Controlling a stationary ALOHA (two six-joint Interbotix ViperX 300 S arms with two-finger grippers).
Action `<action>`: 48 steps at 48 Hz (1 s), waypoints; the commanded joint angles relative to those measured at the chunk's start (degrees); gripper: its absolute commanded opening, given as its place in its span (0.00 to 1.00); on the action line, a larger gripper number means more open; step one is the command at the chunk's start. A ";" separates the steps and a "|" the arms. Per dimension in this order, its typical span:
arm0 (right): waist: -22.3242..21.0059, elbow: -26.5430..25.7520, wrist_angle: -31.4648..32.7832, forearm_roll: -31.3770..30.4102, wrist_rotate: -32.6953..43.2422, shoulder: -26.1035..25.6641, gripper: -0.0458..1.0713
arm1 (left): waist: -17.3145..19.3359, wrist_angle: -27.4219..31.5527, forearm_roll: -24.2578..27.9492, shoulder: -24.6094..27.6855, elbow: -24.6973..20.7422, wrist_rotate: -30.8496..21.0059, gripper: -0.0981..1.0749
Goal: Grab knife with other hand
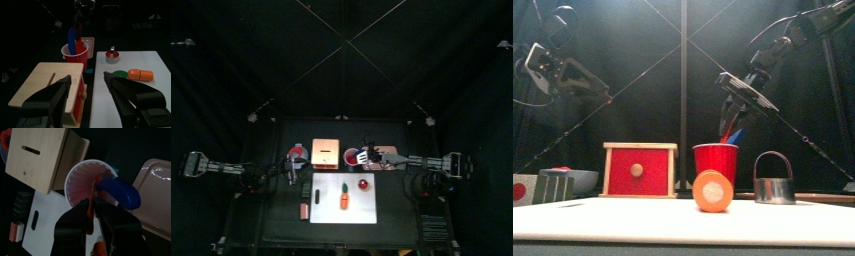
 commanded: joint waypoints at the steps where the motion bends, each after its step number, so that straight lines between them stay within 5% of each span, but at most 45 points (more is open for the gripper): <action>1: -0.26 -1.41 -0.18 -0.09 -0.09 -0.79 0.55 | 0.09 -0.35 0.09 0.09 -0.97 0.00 0.85; 20: -0.26 -1.05 0.00 -2.11 -0.09 -5.80 0.55 | 0.00 -0.35 0.18 0.09 -1.32 0.00 0.85; 48: 0.18 7.29 1.67 -7.56 -0.09 -25.93 0.54 | 0.09 -0.35 0.00 0.09 -2.46 -0.09 0.85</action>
